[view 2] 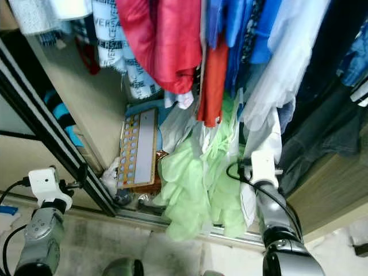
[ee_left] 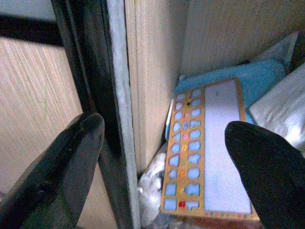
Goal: Clean up the room
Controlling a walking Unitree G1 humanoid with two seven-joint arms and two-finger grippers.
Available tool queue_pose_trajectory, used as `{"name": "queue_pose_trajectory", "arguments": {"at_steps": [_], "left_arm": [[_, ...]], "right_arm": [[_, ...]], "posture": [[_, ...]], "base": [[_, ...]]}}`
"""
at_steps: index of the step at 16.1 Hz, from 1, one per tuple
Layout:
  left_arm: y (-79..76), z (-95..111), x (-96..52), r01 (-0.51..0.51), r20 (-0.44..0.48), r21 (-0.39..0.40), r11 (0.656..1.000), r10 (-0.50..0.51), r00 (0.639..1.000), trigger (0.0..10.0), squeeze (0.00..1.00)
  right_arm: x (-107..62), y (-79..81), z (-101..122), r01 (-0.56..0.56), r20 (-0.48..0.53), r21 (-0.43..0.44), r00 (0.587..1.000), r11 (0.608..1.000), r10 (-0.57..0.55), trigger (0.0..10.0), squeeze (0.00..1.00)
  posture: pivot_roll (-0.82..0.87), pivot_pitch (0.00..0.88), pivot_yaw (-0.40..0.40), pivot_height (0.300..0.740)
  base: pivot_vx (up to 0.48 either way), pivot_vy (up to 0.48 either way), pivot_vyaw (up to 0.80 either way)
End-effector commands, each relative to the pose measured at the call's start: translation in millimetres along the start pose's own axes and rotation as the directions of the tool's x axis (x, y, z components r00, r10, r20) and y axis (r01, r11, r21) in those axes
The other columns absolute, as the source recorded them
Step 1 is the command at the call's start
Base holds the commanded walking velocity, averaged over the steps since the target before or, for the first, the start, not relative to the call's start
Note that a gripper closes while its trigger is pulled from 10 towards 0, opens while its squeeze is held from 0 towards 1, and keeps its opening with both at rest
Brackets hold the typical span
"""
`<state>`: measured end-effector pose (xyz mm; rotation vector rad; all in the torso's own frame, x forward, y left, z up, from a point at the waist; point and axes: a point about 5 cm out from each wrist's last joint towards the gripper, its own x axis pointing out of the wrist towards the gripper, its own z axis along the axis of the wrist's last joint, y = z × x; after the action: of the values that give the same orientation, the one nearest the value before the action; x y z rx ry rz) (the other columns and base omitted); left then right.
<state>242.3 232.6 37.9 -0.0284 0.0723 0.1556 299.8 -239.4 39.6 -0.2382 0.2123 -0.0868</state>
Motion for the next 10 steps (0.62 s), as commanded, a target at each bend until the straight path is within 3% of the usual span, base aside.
{"name": "queue_pose_trajectory", "arguments": {"at_steps": [1,3,4,7,9,10], "left_arm": [[-6.2,22,-1.2,0.004,0.084,0.014,1.000,-0.005,0.996,10.0,0.00],[-8.0,36,-9.3,0.007,0.137,0.037,0.999,-0.012,0.991,10.0,0.00],[-5.5,38,-23.6,-0.008,0.134,0.019,1.000,0.005,0.991,10.0,0.00],[-8.7,31,-43.1,-0.016,0.096,0.036,0.999,0.013,0.995,10.0,0.00],[-14.7,46,-39.8,-0.025,0.140,0.050,0.998,0.018,0.990,10.0,0.00],[-15.6,49,-36.6,-0.026,0.145,0.044,0.999,0.020,0.989,10.0,0.00]], "right_arm": [[-0.2,-3.8,18,-0.023,0.095,0.016,0.995,1.000,0.021,10.0,0.00],[-10.6,0.6,31,-0.079,0.173,0.009,0.982,0.997,0.076,10.0,0.00],[-29.9,9.5,39,-0.137,0.236,-0.024,0.962,0.990,0.139,10.0,0.00],[-66.8,23.0,43,-0.242,0.292,-0.100,0.920,0.965,0.261,10.0,0.00],[-83.7,6.0,44,-0.195,0.302,-0.136,0.926,0.971,0.228,10.0,0.00],[-83.4,3.1,45,-0.189,0.309,-0.144,0.924,0.971,0.226,10.0,0.00]], "posture": [[-0.02,0.000,-0.018,0.740],[-0.01,0.000,-0.018,0.740],[-0.01,0.000,-0.019,0.740],[-0.02,0.000,-0.019,0.740],[-0.04,0.000,-0.025,0.740],[-0.04,0.000,-0.023,0.740]], "base": [[0.000,0.000,0.00],[0.000,0.000,0.00],[0.000,0.000,0.00],[0.000,0.000,0.00],[0.000,0.000,0.00],[0.000,0.000,0.00]]}}
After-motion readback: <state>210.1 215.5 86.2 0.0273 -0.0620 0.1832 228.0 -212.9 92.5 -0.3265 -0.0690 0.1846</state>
